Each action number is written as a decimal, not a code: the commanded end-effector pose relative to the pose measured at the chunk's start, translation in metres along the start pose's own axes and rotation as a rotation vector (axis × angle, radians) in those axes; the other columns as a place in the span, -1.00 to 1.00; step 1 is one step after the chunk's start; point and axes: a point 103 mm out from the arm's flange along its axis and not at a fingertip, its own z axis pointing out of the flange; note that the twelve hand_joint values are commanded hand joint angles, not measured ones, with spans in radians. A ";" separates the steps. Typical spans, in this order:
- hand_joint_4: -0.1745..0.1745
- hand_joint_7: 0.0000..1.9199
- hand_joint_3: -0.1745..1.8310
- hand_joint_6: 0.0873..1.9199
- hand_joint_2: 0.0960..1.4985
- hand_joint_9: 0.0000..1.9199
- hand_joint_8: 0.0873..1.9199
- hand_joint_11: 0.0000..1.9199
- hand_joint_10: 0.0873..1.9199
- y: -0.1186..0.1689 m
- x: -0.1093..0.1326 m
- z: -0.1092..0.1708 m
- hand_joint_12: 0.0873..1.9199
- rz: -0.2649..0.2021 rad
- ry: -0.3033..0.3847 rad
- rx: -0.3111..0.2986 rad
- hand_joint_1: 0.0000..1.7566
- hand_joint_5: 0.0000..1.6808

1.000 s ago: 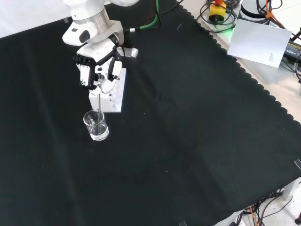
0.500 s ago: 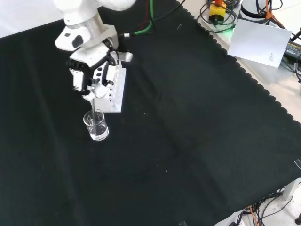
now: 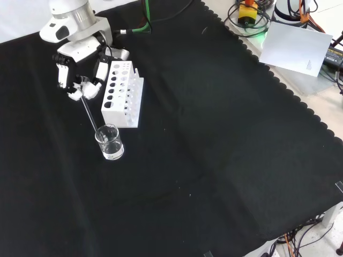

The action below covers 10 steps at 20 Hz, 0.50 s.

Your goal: Stir in the beaker to the left of the white test tube rack with the glass rod.

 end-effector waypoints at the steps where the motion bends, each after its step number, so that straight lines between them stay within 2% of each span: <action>1: -1.00 0.06 -0.36 -0.16 0.14 0.62 0.38 0.71 0.01 -0.044 -0.021 0.007 -0.25 0.049 0.014 0.031 0.46 0.13; 5: -1.00 0.06 -0.36 -0.16 0.14 0.62 0.38 0.71 0.01 -0.055 0.003 0.010 -0.25 0.024 0.012 0.036 0.46 0.13; 10: -1.00 0.06 -0.36 -0.16 0.14 0.62 0.38 0.71 0.01 -0.056 0.038 0.016 -0.25 -0.022 0.006 0.044 0.46 0.13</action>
